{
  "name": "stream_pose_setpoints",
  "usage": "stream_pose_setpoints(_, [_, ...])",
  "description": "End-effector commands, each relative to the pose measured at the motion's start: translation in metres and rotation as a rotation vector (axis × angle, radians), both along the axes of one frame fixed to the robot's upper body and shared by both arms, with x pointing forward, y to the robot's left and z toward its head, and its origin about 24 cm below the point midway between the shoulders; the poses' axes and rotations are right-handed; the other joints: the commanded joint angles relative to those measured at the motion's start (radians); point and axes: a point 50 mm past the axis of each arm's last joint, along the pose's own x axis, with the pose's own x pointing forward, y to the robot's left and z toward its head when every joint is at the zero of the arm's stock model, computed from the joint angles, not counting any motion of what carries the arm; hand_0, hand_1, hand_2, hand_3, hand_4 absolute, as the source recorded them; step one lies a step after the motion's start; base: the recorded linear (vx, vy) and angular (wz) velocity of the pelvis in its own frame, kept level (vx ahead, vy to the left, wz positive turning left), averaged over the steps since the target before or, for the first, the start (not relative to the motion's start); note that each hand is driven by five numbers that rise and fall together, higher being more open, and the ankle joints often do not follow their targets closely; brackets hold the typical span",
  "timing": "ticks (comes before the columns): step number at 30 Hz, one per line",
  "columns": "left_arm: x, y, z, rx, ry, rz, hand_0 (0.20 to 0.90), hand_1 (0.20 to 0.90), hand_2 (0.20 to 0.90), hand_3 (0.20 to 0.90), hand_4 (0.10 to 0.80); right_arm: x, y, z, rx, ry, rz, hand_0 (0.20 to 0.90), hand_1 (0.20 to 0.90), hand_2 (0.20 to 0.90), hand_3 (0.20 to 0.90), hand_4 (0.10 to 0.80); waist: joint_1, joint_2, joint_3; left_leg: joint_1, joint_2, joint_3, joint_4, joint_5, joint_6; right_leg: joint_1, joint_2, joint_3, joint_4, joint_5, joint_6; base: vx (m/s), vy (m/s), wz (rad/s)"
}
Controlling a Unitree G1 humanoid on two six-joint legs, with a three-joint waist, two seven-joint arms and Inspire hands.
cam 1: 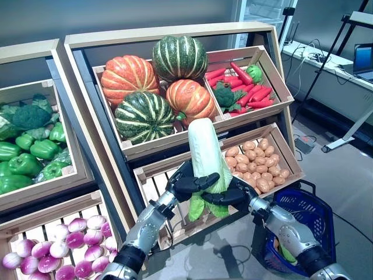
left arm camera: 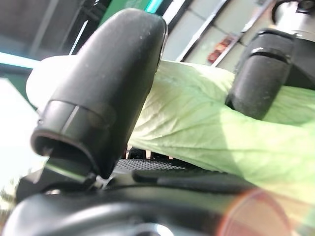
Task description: Put vegetables into the basket
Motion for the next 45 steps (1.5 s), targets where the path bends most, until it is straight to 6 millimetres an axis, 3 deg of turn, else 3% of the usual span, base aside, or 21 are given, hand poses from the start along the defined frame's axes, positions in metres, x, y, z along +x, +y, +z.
stream_pose_setpoints(1, [0.024,0.085,0.028,-0.112,-0.112,0.529,0.900,0.900,0.900,0.900,0.800,0.038,-0.067,0.073,0.218,-0.360,-0.399,0.300,0.300,0.300,0.300,0.400,-0.021,-0.011,-0.001,0.025,-0.015,-0.010,0.002,-0.113,0.007,0.030,0.020,-0.015,0.006,-0.055,-0.048,0.002,-0.041,0.00])
stream_pose_setpoints(6, [0.025,0.096,0.032,-0.056,-0.117,0.658,0.900,0.900,0.900,0.900,0.800,0.035,-0.074,0.070,0.223,-0.360,-0.442,0.300,0.300,0.300,0.300,0.400,-0.026,-0.011,0.005,0.026,-0.013,-0.012,0.002,-0.112,0.004,0.032,0.022,-0.011,0.006,-0.057,-0.050,0.002,-0.040,0.00])
stream_pose_setpoints(20, [0.022,0.110,0.030,0.074,-0.080,0.760,0.900,0.900,0.900,0.900,0.800,0.025,-0.091,0.066,0.212,-0.369,-0.544,0.300,0.300,0.300,0.300,0.400,-0.039,-0.003,0.014,0.025,-0.008,-0.004,0.002,-0.108,0.000,0.028,0.026,-0.001,0.006,-0.057,-0.050,-0.001,-0.010,0.00])
stream_pose_setpoints(31, [0.025,0.119,0.033,0.191,-0.042,0.905,0.900,0.900,0.900,0.900,0.800,0.025,-0.092,0.063,0.180,-0.353,-0.552,0.300,0.300,0.300,0.300,0.400,-0.050,0.000,0.021,0.030,-0.003,0.001,0.002,-0.103,-0.005,0.031,0.030,0.004,0.006,-0.060,-0.054,-0.001,-0.010,0.00])
stream_pose_setpoints(37, [0.032,0.124,0.061,0.227,-0.187,0.885,0.900,0.900,0.900,0.900,0.800,0.023,-0.095,0.058,0.141,-0.334,-0.538,0.300,0.300,0.300,0.300,0.400,-0.053,0.001,0.023,0.029,-0.003,0.001,0.002,-0.100,-0.008,0.031,0.029,0.006,0.006,-0.058,-0.053,0.000,0.000,0.00])
stream_pose_setpoints(40, [0.041,0.133,0.096,0.237,-0.328,0.908,0.900,0.900,0.900,0.900,0.800,0.027,-0.094,0.057,0.122,-0.323,-0.524,0.300,0.300,0.300,0.300,0.400,-0.056,0.007,0.023,0.028,-0.004,0.000,0.002,-0.099,-0.009,0.031,0.027,0.005,0.006,-0.056,-0.052,0.000,0.000,0.00])
stream_pose_setpoints(45, [0.046,0.141,0.134,0.302,-0.498,1.009,0.900,0.900,0.900,0.900,0.800,0.031,-0.091,0.055,0.116,-0.312,-0.507,0.300,0.300,0.300,0.300,0.400,-0.060,0.015,0.019,0.025,-0.006,-0.002,0.002,-0.099,-0.010,0.029,0.024,0.002,0.006,-0.058,-0.051,-0.002,0.007,0.00])
